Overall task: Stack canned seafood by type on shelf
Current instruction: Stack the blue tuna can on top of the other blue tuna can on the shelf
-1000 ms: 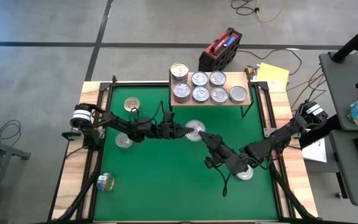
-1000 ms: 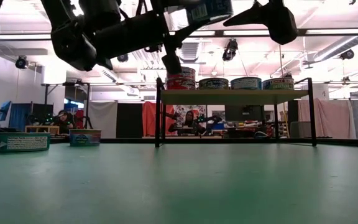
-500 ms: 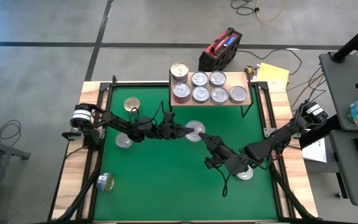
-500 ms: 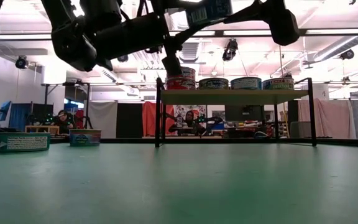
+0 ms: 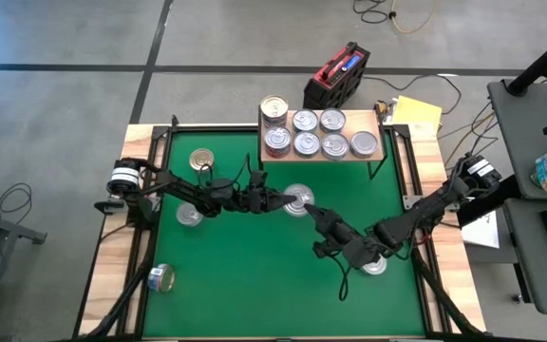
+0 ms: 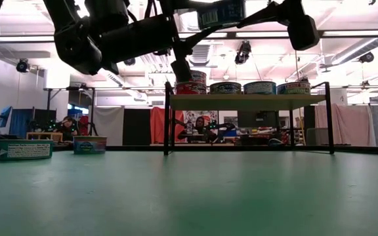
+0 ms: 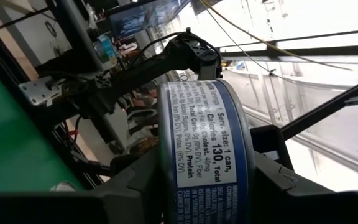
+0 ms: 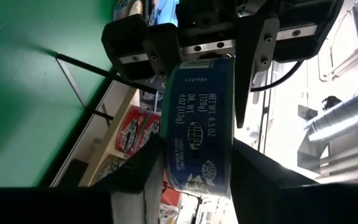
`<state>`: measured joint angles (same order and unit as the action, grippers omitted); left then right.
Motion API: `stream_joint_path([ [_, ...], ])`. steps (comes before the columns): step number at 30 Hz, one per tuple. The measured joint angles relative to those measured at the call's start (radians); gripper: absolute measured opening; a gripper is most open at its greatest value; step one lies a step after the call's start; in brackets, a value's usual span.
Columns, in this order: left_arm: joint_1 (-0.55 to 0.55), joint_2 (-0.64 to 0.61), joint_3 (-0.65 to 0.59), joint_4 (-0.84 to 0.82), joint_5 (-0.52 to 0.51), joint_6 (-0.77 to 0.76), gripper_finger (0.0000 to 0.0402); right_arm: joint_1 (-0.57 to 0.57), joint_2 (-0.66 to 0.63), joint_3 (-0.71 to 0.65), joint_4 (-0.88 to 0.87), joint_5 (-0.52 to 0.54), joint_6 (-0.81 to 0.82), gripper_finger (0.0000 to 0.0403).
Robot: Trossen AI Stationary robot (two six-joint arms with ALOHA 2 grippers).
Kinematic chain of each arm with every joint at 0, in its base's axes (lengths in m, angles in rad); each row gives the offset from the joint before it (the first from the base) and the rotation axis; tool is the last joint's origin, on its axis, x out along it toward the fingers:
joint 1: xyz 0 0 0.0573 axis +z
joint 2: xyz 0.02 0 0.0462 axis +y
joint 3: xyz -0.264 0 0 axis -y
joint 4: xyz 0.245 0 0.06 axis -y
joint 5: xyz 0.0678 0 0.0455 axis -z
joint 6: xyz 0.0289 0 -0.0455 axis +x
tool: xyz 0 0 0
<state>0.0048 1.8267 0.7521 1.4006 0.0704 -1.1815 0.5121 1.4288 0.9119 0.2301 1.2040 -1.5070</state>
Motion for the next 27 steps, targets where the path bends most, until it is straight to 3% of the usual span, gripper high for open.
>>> stream_joint_path([
  [8,0.000,0.000,0.000,0.011,0.003,0.024,0.0205,0.000,0.000,0.000,0.023,0.024,0.014,0.0130],
  [14,0.000,0.000,0.000,0.020,0.015,0.130,0.0248,0.000,-0.022,0.000,0.038,0.054,0.037,0.0130],
  [27,-0.015,-0.008,-0.003,0.059,0.098,0.463,0.0244,-0.038,-0.273,0.000,0.037,0.029,0.187,0.0130],
])
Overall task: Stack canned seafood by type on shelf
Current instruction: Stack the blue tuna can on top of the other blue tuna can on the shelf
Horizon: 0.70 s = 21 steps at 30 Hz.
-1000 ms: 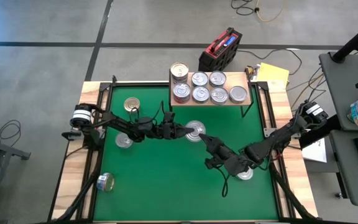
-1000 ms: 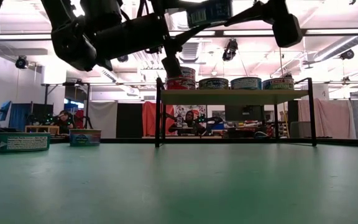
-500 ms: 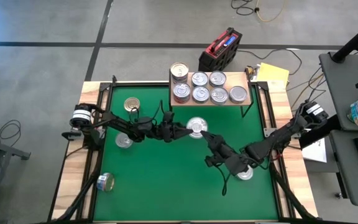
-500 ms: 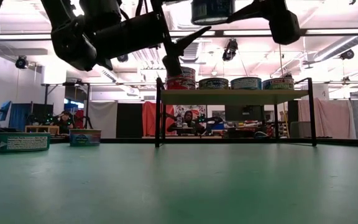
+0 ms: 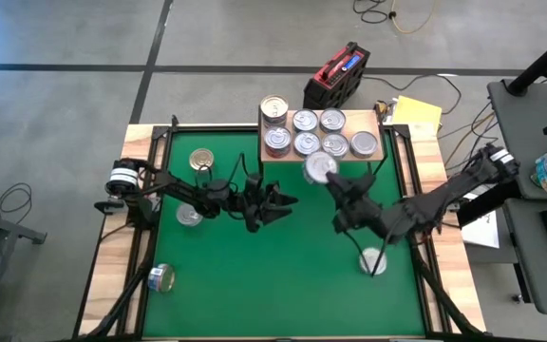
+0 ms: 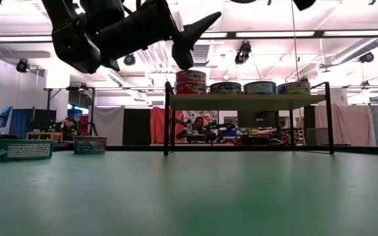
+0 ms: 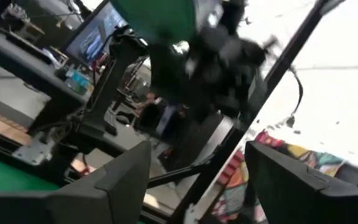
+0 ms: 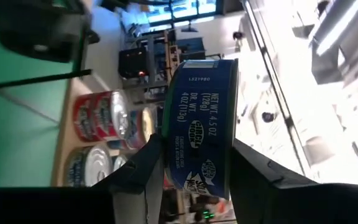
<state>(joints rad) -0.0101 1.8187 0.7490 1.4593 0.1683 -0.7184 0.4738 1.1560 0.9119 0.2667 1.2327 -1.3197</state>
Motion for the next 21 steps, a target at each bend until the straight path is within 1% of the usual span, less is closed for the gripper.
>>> stream_joint_path([
  [5,-0.017,-0.003,-0.010,-0.003,0.001,0.132,0.0236,-0.052,-0.055,0.000,0.000,-0.025,0.021,0.0130],
  [8,-0.030,-0.009,-0.017,-0.003,-0.001,0.220,0.0233,-0.096,-0.075,0.000,-0.005,-0.040,0.062,0.0130],
  [12,-0.035,-0.035,-0.041,-0.012,-0.012,0.258,0.0232,-0.155,-0.096,0.000,-0.024,-0.086,0.120,0.0130],
  [17,-0.035,-0.118,-0.106,-0.082,-0.056,0.350,0.0232,-0.235,-0.110,0.000,-0.073,-0.162,0.205,0.0130],
  [21,-0.035,-0.207,-0.189,-0.117,-0.127,0.409,0.0232,-0.296,-0.109,0.000,-0.113,-0.196,0.248,0.0130],
])
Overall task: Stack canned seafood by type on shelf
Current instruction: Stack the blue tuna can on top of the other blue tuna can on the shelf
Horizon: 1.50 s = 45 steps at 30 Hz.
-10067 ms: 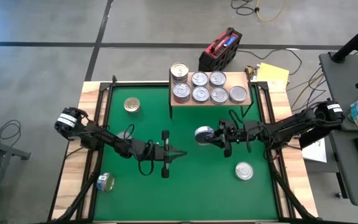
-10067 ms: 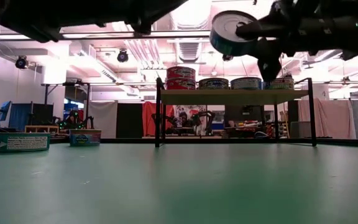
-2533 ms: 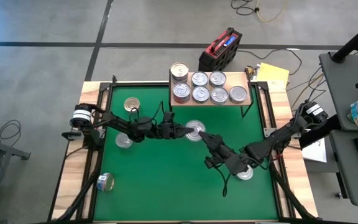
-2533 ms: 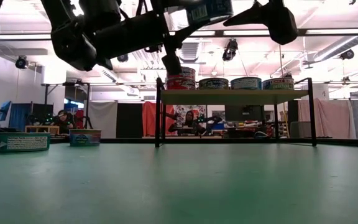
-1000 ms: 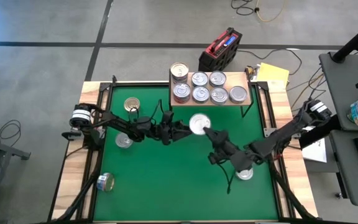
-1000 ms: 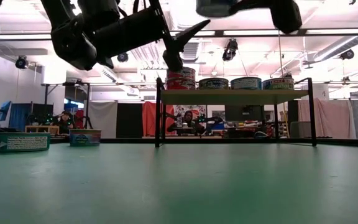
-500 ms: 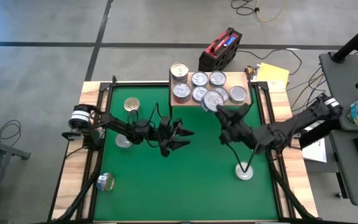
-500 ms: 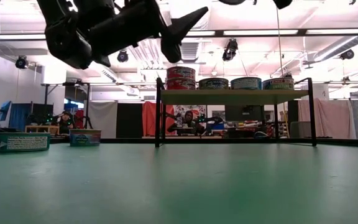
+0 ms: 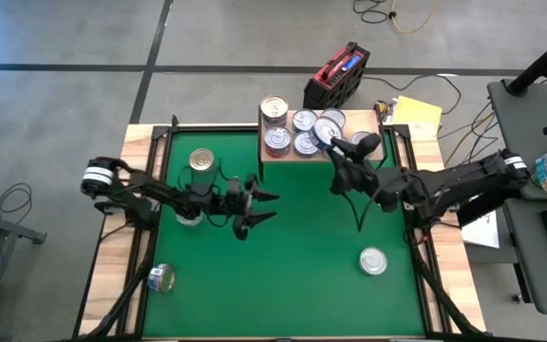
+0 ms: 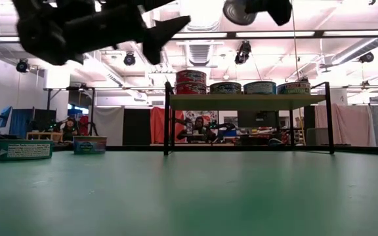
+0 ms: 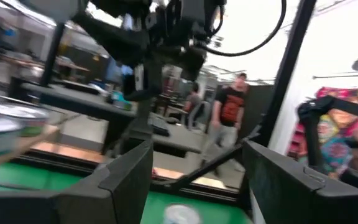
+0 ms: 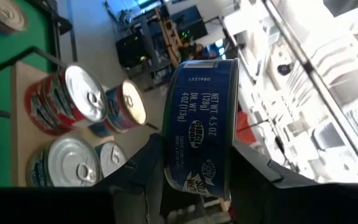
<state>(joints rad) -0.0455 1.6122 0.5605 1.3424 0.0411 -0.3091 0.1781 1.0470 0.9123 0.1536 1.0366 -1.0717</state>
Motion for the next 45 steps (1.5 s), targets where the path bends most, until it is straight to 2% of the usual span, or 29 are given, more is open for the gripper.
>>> stream_joint_path([
  [8,-0.006,-0.192,-0.186,-0.007,-0.161,0.064,0.0232,-0.092,0.002,0.000,-0.117,-0.027,0.094,0.0130],
  [15,-0.008,-0.305,-0.247,-0.012,-0.173,0.132,0.0232,-0.168,0.002,0.000,-0.142,-0.079,0.101,0.0130],
  [18,-0.012,-0.329,-0.246,-0.045,-0.185,0.180,0.0232,-0.211,0.002,0.000,-0.136,-0.120,0.104,0.0130],
  [24,-0.029,-0.339,-0.244,-0.117,-0.291,0.252,0.0232,-0.308,0.003,0.014,-0.138,-0.216,0.154,0.0130],
  [29,-0.030,-0.339,-0.244,-0.139,-0.297,0.253,0.0232,-0.384,0.010,0.016,-0.137,-0.307,0.193,0.0130],
  [33,-0.030,-0.339,-0.244,-0.140,-0.297,0.274,0.0232,-0.421,0.047,0.016,-0.153,-0.329,0.198,0.0130],
  [36,-0.030,-0.339,-0.244,-0.140,-0.297,0.278,0.0232,-0.424,0.089,0.016,-0.178,-0.323,0.174,0.0130],
  [42,-0.030,-0.339,-0.244,-0.155,-0.297,0.276,0.0233,-0.424,0.165,0.016,-0.224,-0.191,0.061,0.0130],
  [45,-0.030,-0.339,-0.244,-0.157,-0.297,0.278,0.0232,-0.423,0.179,0.016,-0.261,-0.162,0.034,0.0130],
])
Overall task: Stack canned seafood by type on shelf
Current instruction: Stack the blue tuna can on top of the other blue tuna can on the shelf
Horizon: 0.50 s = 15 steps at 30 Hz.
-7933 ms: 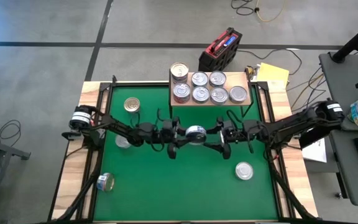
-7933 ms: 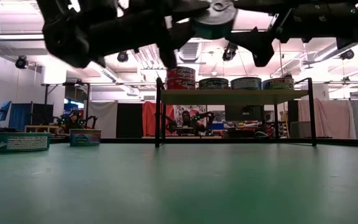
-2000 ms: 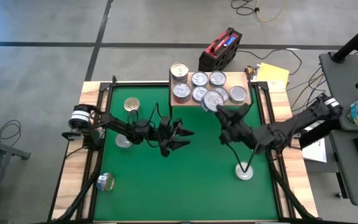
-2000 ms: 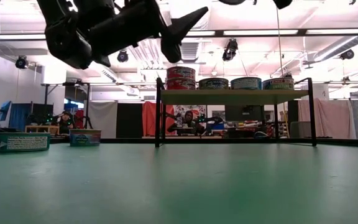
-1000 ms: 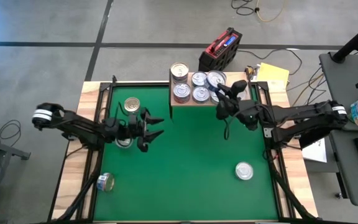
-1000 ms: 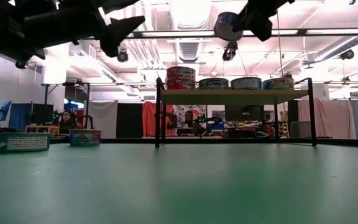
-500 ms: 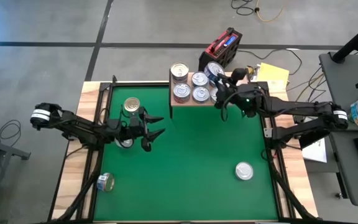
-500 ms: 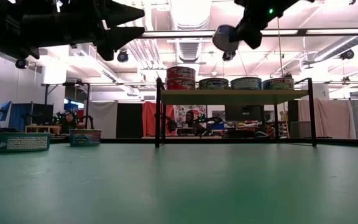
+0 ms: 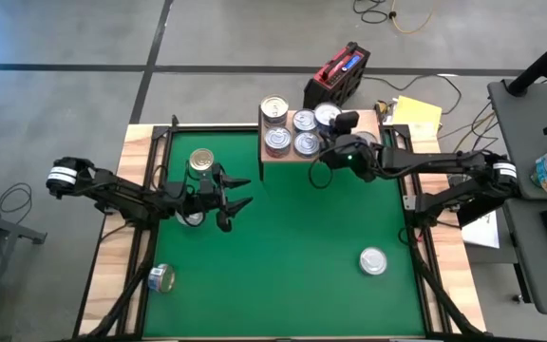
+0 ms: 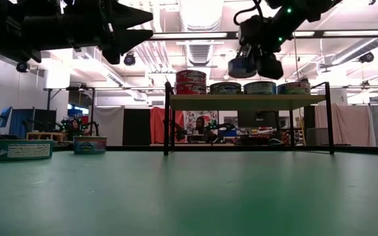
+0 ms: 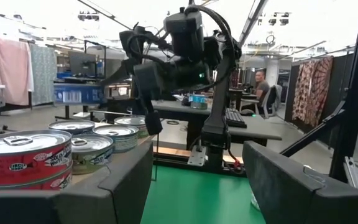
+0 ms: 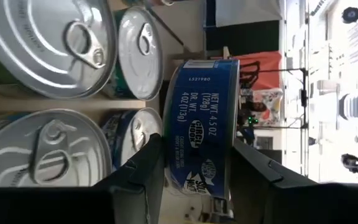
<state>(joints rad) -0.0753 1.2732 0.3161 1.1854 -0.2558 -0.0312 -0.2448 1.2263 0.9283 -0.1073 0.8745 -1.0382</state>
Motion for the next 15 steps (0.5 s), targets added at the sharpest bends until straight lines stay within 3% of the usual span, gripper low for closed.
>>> stream_joint_path([
  [10,0.000,0.000,0.000,-0.009,0.000,0.023,0.0233,0.000,-0.020,0.015,-0.076,0.017,0.037,0.0130],
  [15,0.000,0.000,0.000,-0.025,0.000,0.023,0.0233,0.005,-0.026,0.149,-0.311,-0.055,0.256,0.0130],
])
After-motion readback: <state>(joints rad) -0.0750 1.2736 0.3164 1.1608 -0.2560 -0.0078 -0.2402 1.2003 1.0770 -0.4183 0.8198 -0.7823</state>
